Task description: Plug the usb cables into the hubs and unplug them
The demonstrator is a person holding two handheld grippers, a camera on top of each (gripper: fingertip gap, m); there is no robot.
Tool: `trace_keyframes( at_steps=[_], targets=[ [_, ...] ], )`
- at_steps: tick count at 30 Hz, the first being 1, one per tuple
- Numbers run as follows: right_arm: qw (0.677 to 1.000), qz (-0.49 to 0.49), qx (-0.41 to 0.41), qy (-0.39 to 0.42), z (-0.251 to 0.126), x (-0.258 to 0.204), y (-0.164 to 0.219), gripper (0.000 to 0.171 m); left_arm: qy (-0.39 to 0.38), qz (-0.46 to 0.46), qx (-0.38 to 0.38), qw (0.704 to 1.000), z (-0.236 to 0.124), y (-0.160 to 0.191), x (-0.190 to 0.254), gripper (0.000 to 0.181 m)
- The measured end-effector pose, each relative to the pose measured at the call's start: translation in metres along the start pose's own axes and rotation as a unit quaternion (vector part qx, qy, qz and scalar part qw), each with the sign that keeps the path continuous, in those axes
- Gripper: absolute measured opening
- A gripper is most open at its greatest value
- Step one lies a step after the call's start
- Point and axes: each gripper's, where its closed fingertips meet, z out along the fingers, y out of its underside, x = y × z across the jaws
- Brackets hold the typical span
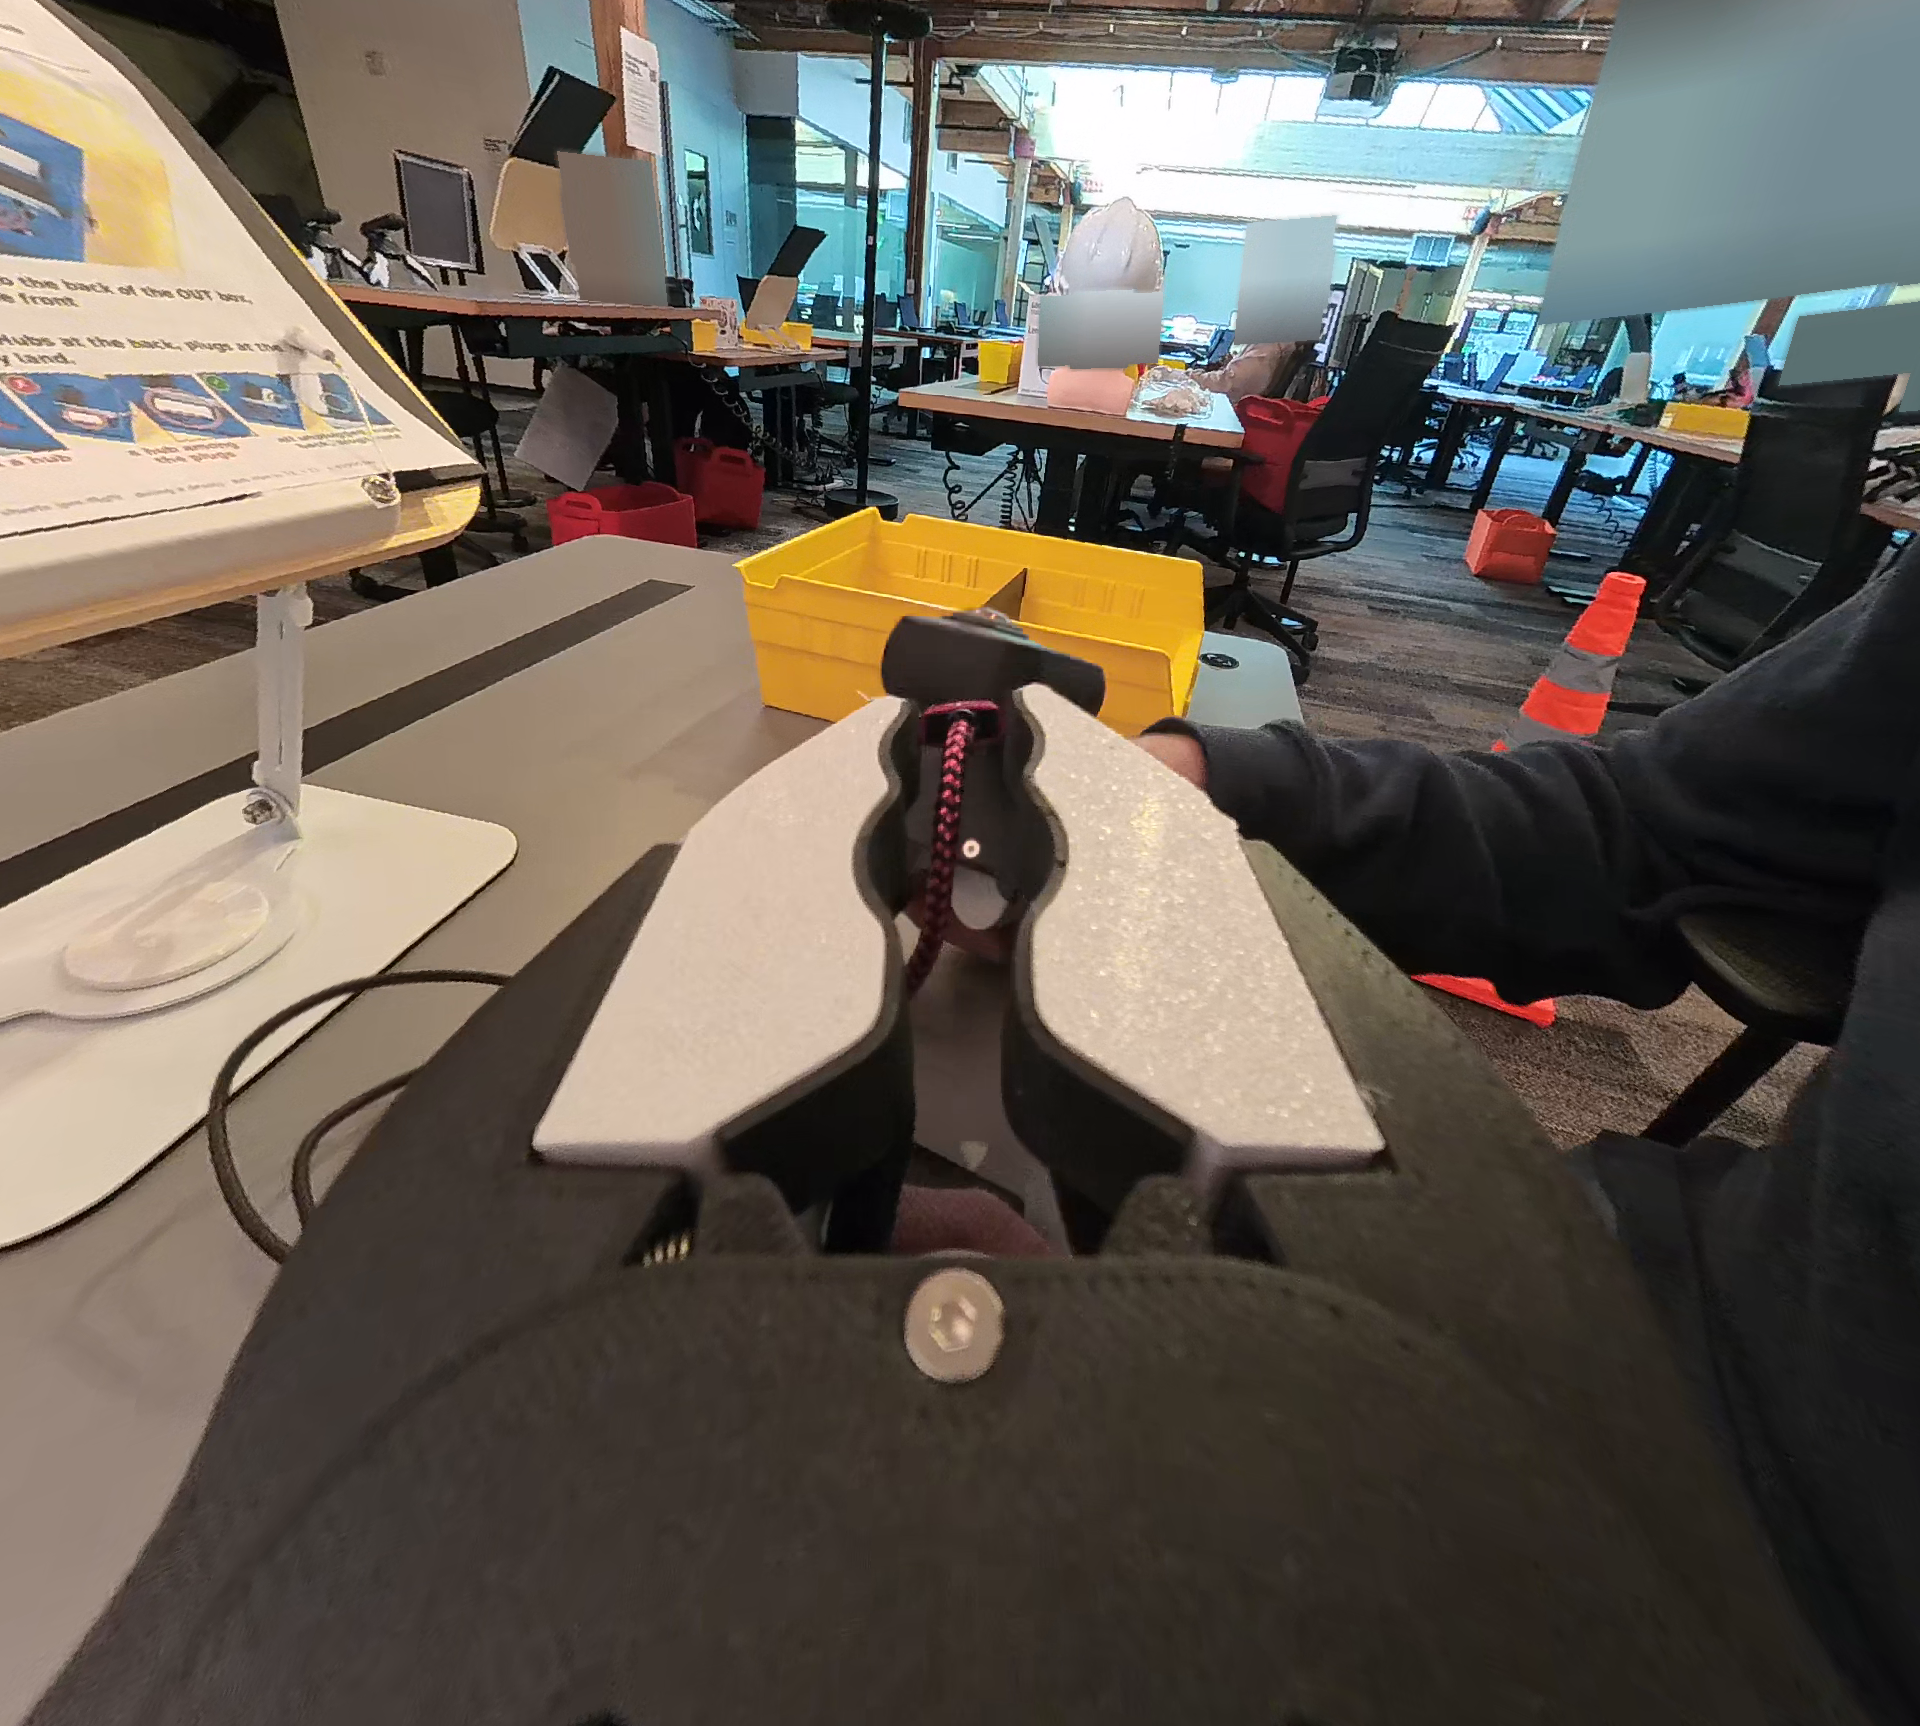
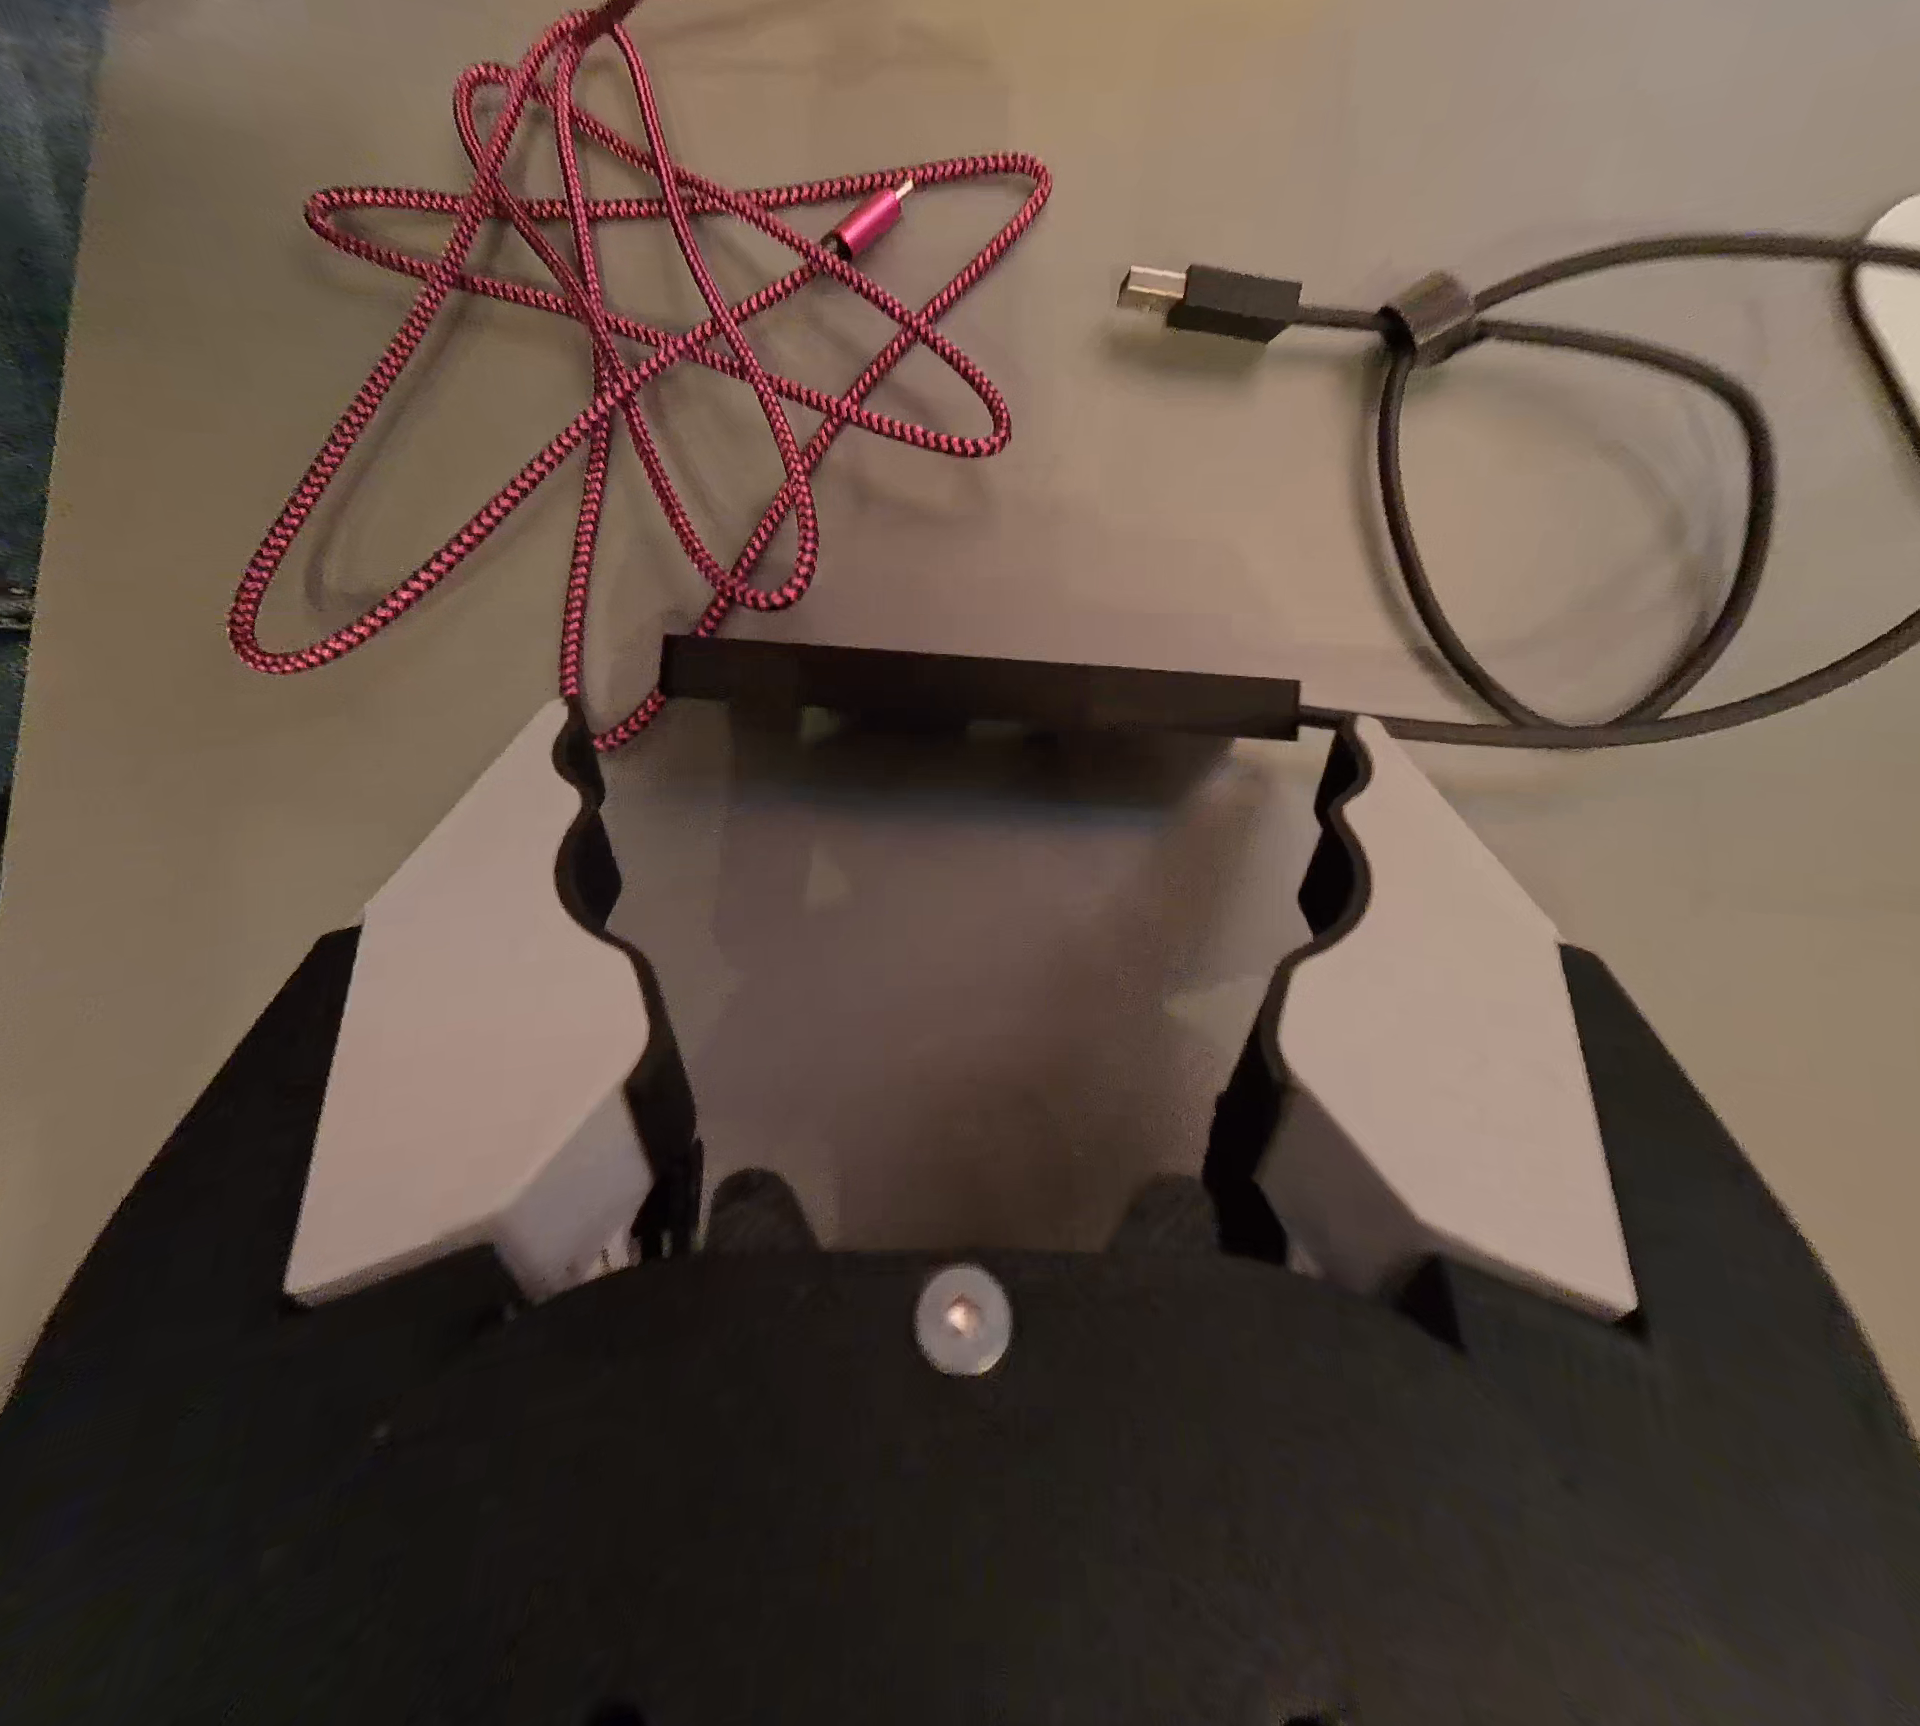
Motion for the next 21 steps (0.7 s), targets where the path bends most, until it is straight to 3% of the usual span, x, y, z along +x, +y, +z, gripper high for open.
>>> trace_keyframes(
  at_steps=[10,16,21],
  targets=[
    [1.0,0.01,0.019,0.02,0.014,0.003,-0.013,0.138,0.001,-0.001,0.001,1.0,0.001,0.001,0.001,0.015],
    [0.999,0.01,0.02,0.04,0.02,0.007,-0.014,0.124,0.002,0.0,0.002,1.0,0.001,0.0,0.001,0.014],
    [0.999,-0.002,0.022,0.028,0.018,0.008,-0.013,0.124,0.0,-0.001,0.003,1.0,-0.001,0.0,0.0,0.015]
  ],
)
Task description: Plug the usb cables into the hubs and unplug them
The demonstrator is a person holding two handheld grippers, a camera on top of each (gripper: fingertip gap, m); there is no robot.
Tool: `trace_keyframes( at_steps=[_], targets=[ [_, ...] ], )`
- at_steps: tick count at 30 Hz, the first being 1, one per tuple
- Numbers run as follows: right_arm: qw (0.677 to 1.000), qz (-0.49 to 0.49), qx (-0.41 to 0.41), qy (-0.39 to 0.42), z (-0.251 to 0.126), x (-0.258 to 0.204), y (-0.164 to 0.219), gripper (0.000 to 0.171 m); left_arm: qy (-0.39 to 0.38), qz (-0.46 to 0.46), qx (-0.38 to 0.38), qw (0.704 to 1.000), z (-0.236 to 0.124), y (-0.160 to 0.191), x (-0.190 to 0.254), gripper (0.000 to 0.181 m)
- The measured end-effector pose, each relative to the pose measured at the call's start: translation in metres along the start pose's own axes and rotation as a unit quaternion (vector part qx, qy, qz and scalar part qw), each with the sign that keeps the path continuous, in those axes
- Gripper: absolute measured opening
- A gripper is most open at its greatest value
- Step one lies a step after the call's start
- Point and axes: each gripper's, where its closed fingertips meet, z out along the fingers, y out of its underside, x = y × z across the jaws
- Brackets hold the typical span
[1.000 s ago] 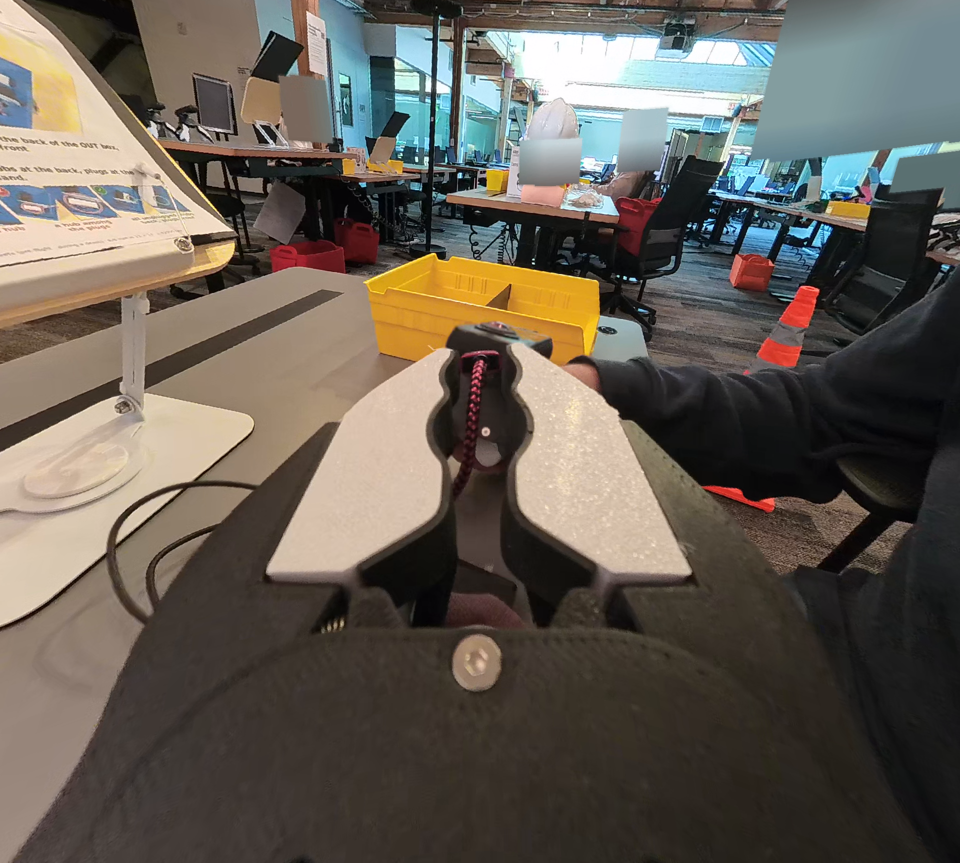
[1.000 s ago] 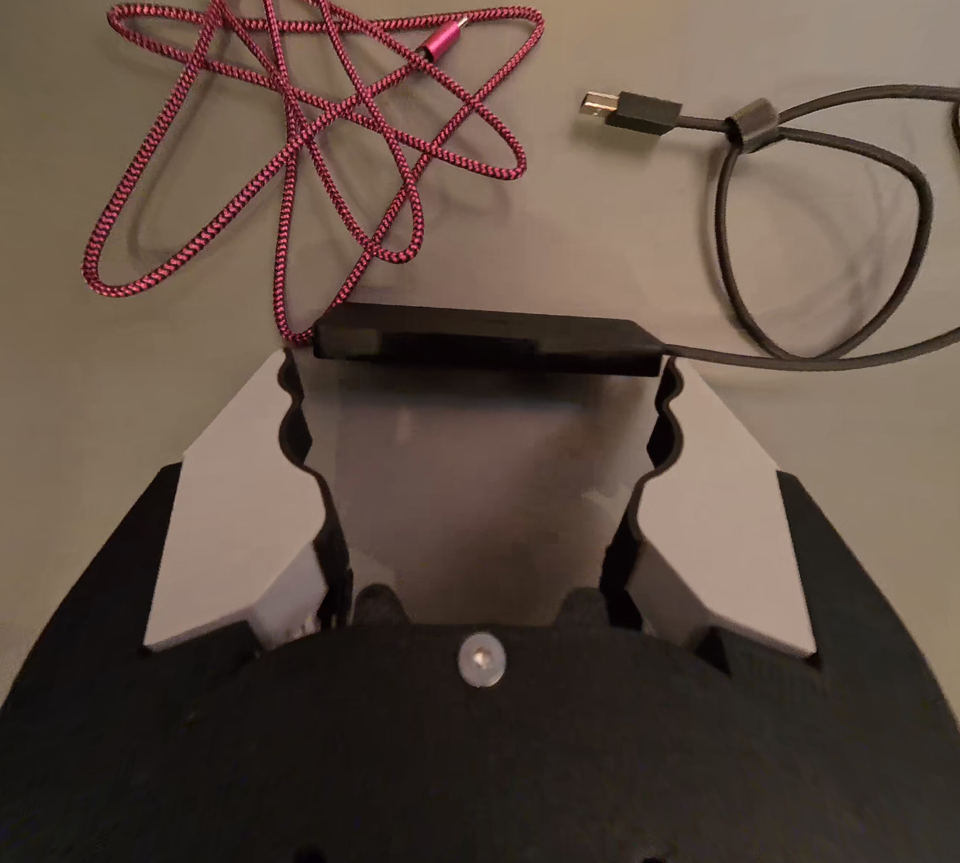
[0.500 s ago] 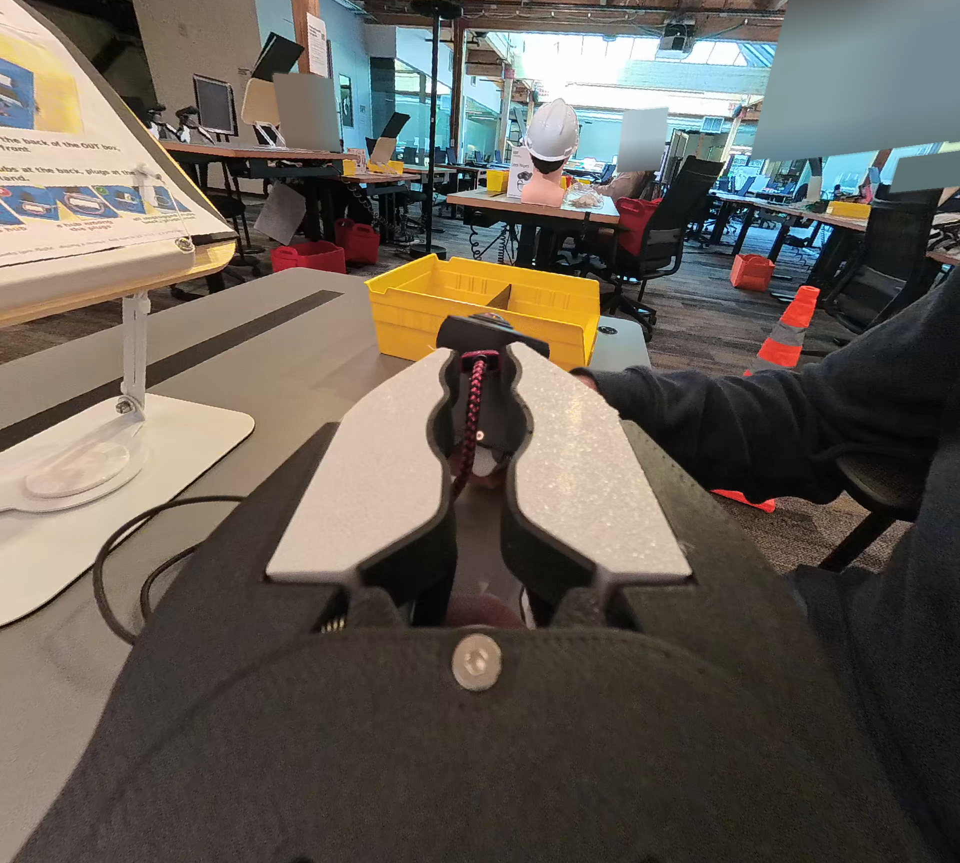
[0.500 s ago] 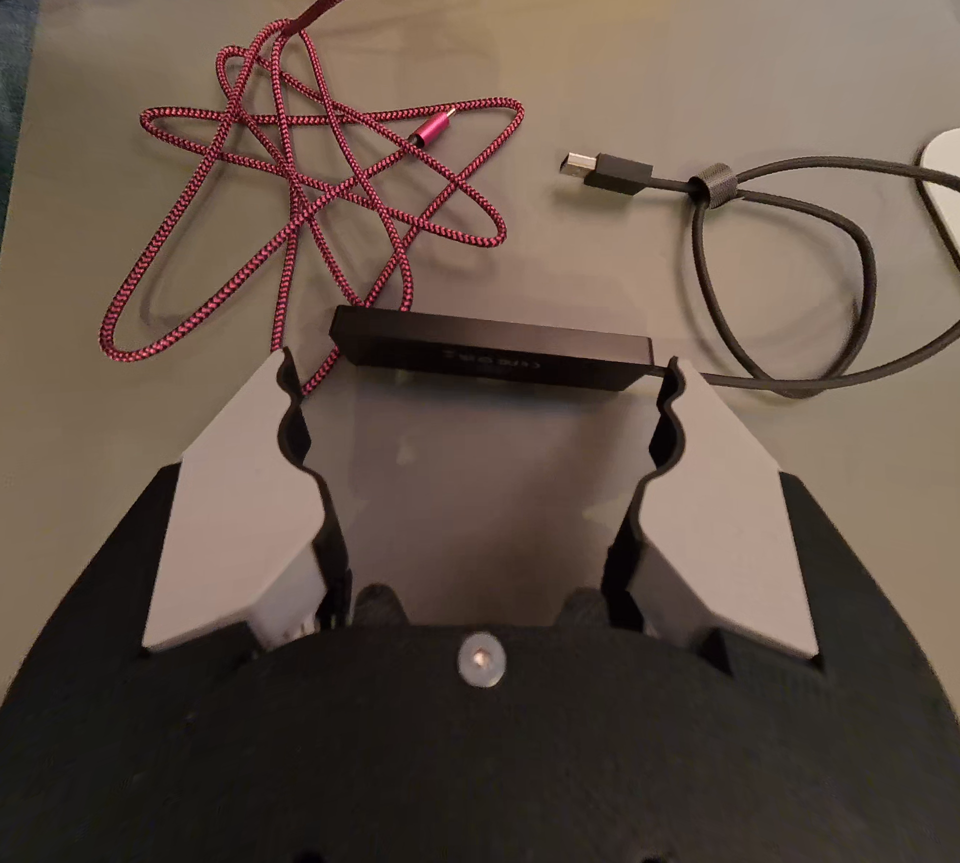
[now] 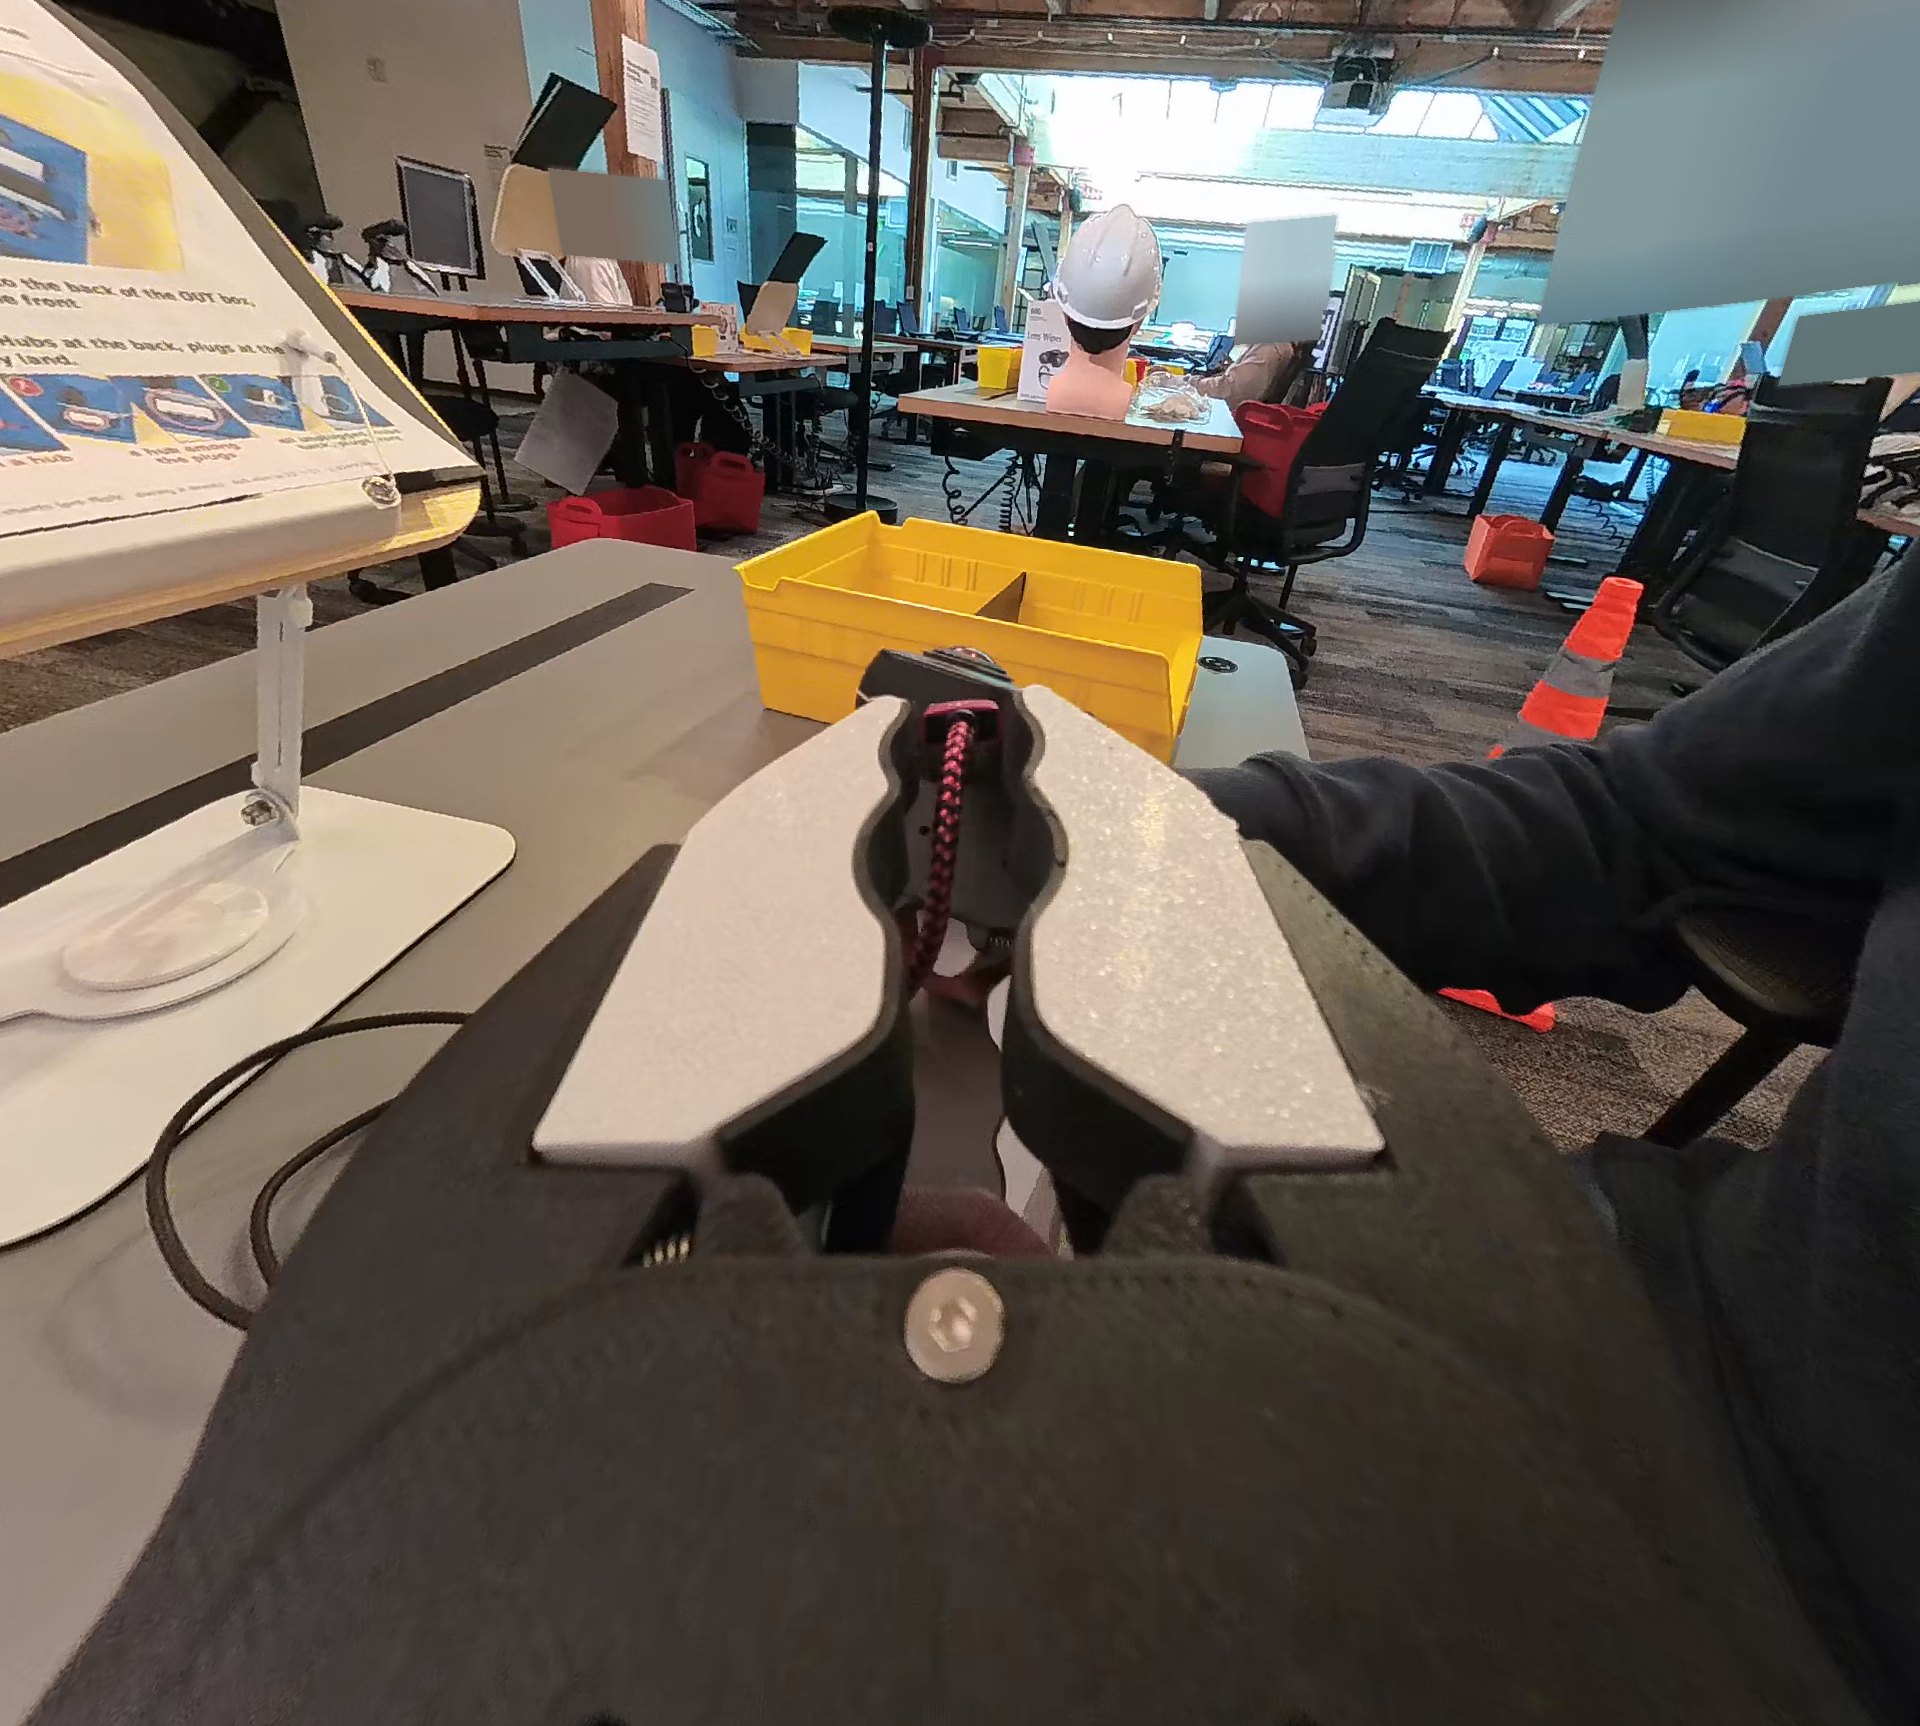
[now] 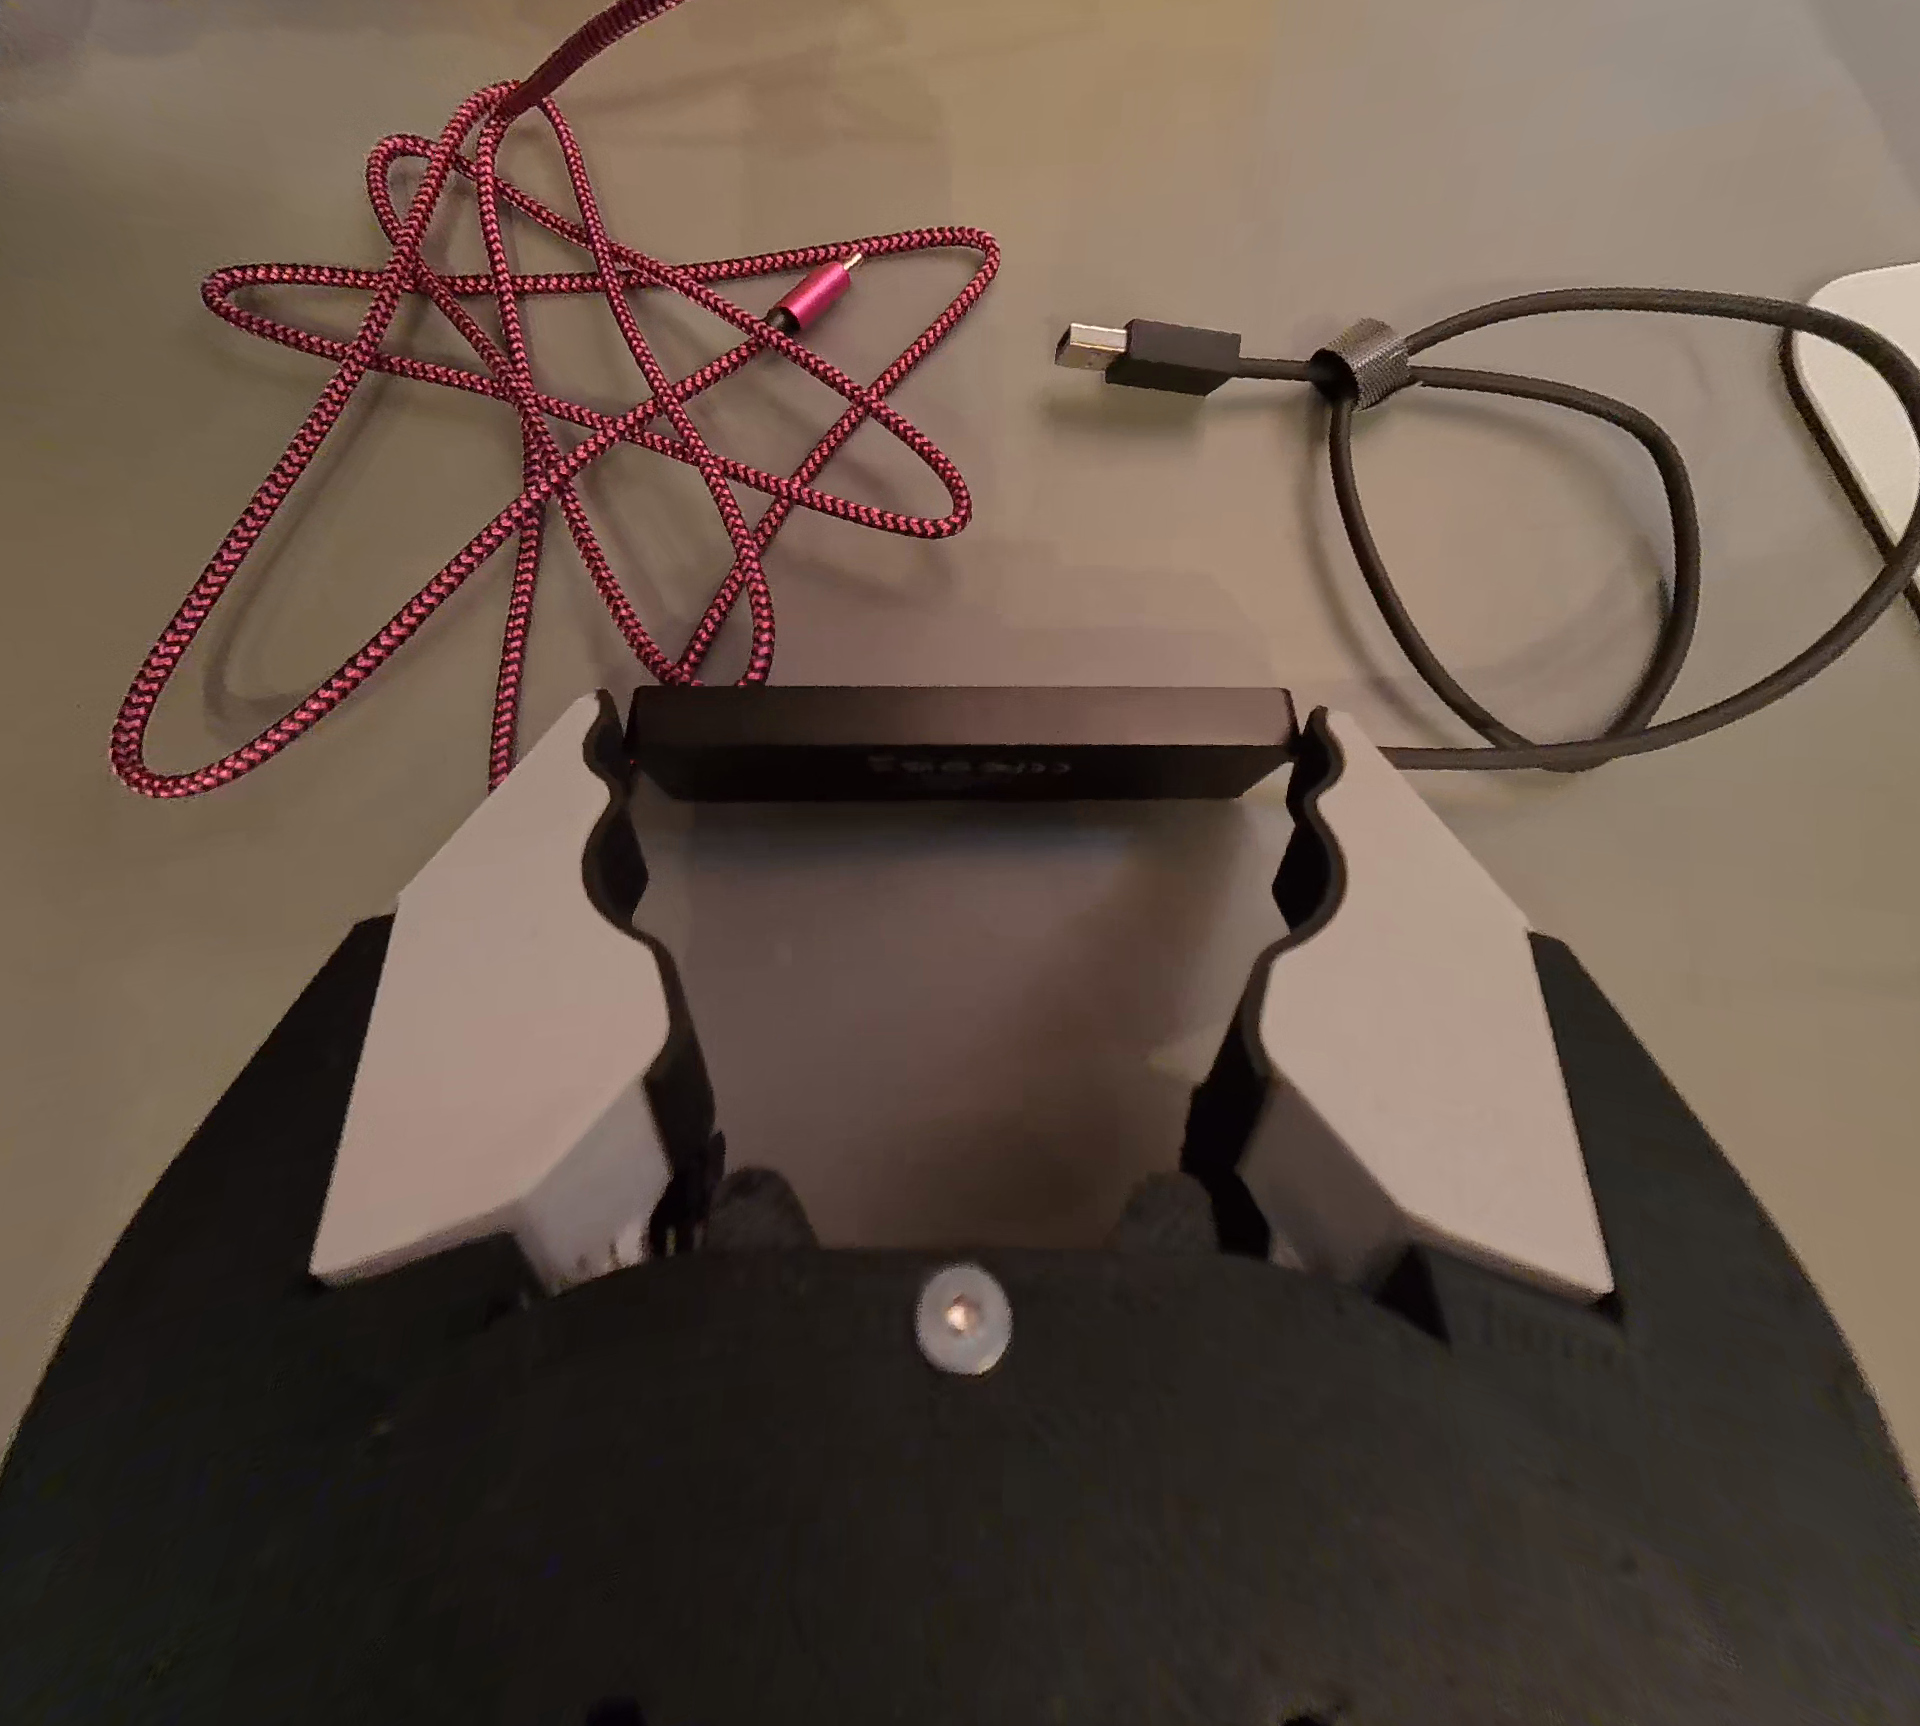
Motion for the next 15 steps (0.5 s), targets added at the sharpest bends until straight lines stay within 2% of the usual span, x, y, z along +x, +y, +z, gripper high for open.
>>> trace_keyframes(
  at_steps=[4,15],
  targets=[
    [1.0,0.007,0.002,-0.005,-0.003,0.002,0.002,0.123,-0.002,0.001,0.0,1.0,-0.001,-0.001,0.0,0.014],
    [0.996,-0.001,-0.088,-0.002,-0.034,0.008,0.035,0.124,-0.003,0.003,-0.002,1.0,-0.002,-0.001,-0.001,0.014]
  ],
)
